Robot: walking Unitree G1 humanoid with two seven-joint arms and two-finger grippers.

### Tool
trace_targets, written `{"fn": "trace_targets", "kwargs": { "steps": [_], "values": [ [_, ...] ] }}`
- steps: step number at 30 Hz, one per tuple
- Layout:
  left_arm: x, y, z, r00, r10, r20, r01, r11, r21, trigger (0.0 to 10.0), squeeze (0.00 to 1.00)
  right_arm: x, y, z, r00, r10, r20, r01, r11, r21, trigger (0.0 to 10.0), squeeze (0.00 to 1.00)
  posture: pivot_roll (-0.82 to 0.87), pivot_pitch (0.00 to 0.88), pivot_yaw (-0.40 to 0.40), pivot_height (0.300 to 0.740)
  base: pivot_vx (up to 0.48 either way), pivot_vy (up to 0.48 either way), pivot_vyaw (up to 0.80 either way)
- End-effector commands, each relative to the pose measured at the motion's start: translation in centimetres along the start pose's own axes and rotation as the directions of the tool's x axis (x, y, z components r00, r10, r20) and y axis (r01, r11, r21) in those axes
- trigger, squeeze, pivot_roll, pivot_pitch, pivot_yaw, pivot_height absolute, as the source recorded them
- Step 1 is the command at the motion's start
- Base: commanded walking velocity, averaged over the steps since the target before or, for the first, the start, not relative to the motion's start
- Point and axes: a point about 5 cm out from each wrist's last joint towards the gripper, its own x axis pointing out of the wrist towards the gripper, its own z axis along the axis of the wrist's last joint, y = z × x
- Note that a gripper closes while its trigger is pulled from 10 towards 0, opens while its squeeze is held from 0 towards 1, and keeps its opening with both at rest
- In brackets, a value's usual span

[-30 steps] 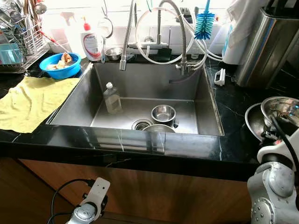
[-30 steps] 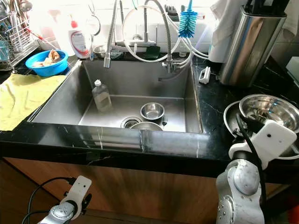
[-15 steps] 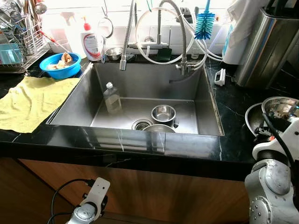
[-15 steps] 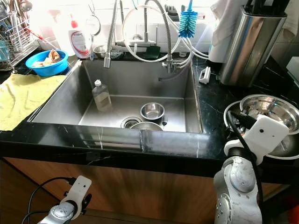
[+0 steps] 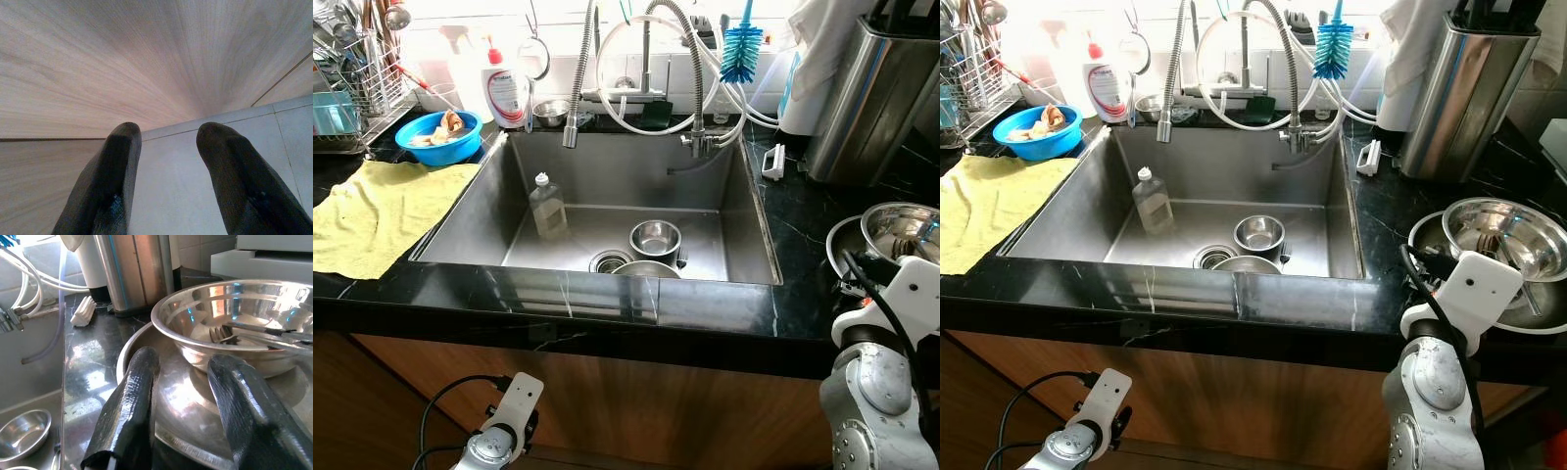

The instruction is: Kitchen organization

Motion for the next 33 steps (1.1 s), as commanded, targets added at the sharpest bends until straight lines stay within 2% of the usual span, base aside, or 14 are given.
{"fn": "trace_targets", "kwargs": {
  "steps": [1, 9, 12, 33],
  "values": [
    [0.0, 0.5, 0.0, 1.0, 0.016, 0.001, -0.016, 1.0, 0.015, 10.0, 0.0, -0.2, 0.1, 0.0, 1.0, 0.002, -0.006, -0.002, 1.0, -0.009, 10.0, 0.0, -0.14, 0.0, 0.054, 0.74, 0.0, 0.0, 0.0],
    [0.0, 0.5, -0.1, 1.0, 0.017, -0.002, -0.017, 1.0, 0.015, 10.0, 0.0, -0.7, -0.7, -0.6, 0.996, -0.086, -0.034, 0.084, 0.996, -0.032, 10.0, 0.0, -0.14, 0.0, 0.053, 0.74, 0.0, 0.0, 0.0],
    [0.0, 0.5, -0.1, 1.0, 0.017, -0.003, -0.017, 1.0, 0.015, 10.0, 0.0, -0.9, -1.2, 0.0, 0.99, -0.142, 0.002, 0.142, 0.989, -0.029, 10.0, 0.0, -0.14, 0.0, 0.052, 0.74, 0.0, 0.0, 0.0],
    [-0.1, 0.5, -0.2, 1.0, 0.018, -0.004, -0.018, 1.0, 0.014, 10.0, 0.0, -0.8, -1.5, 1.5, 0.982, -0.169, 0.087, 0.171, 0.985, -0.014, 10.0, 0.0, -0.14, 0.0, 0.052, 0.74, 0.0, 0.0, 0.0]
  ]
}}
